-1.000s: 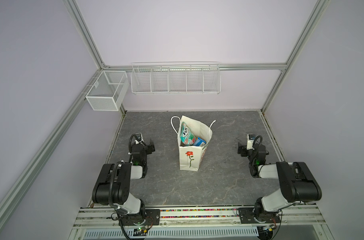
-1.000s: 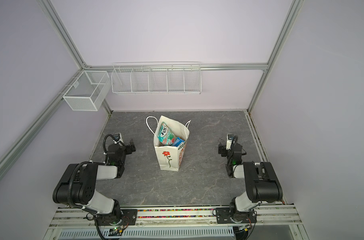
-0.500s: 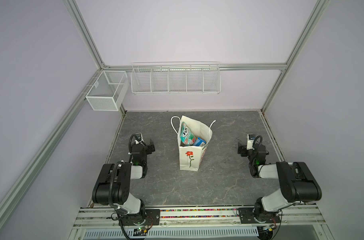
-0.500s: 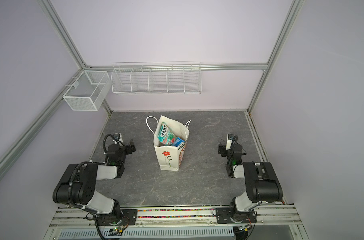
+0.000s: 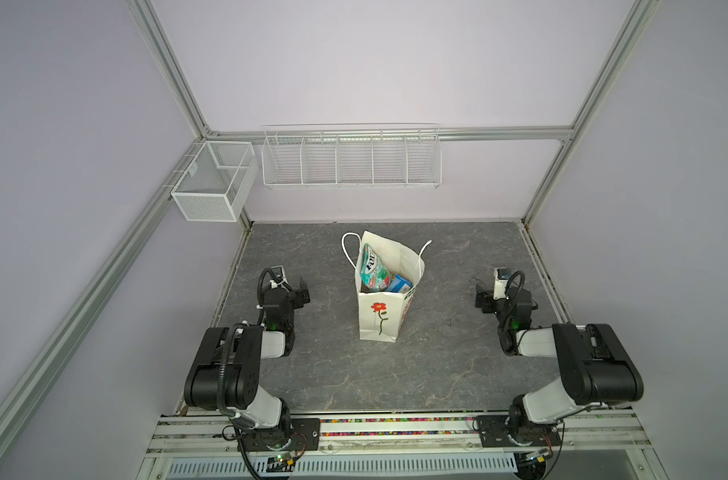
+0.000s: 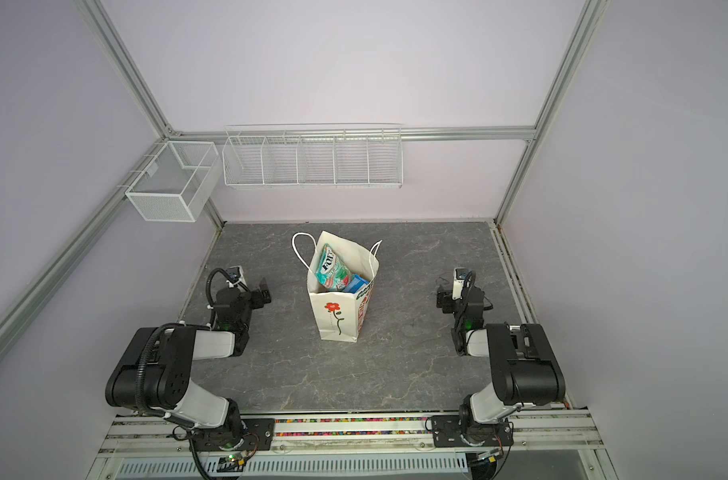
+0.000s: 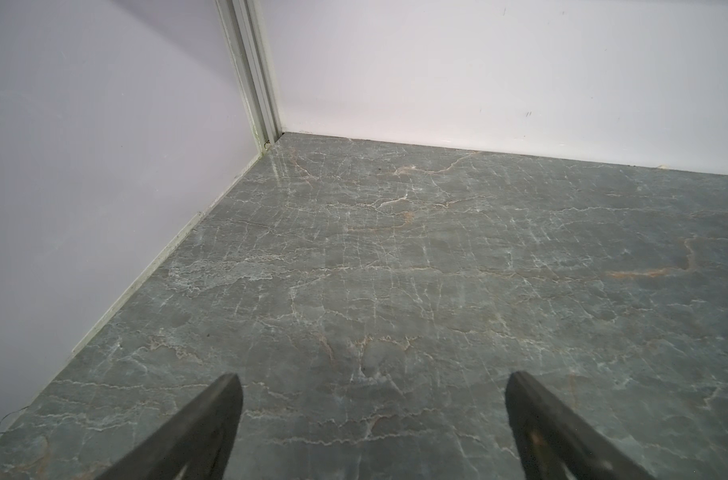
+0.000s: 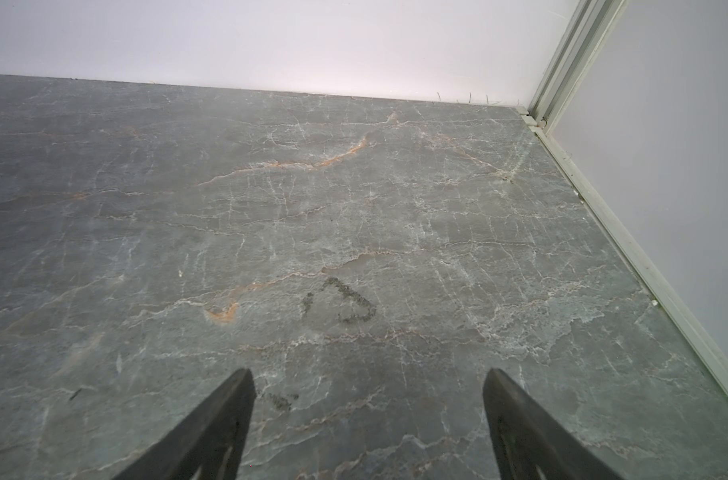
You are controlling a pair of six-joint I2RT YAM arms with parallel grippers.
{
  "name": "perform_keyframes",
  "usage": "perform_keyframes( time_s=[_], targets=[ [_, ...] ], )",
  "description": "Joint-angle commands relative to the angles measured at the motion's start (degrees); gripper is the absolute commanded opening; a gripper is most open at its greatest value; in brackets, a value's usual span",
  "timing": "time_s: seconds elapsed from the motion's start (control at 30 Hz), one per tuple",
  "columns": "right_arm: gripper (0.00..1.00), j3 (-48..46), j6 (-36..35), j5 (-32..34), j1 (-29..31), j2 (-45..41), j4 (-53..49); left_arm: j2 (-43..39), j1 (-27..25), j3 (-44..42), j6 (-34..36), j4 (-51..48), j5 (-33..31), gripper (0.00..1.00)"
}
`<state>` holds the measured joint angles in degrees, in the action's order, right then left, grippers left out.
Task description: Place the snacks into the paper bag
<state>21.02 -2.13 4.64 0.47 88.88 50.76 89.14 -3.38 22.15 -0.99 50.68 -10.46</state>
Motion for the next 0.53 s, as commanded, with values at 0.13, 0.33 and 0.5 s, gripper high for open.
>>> perform_keyframes(
  time_s=[0.13,0.33,0.5],
  targets=[
    [0.89,0.6,-0.5,-0.7,-0.1,-1.0,0.0,-0.3,0.3,0.7,0.8,0.2,0.4,0.99],
    [0.89,0.7,-0.6,-0.8,-0.2,-1.0,-0.1,-0.4,0.2,-0.9,2.5,2.9,3.7,0.99],
    [0.89,0.8,-0.6,-0.8,-0.2,-1.0,-0.3,-0.5,0.2,-0.9,2.5,2.9,3.8,1.0]
  ],
)
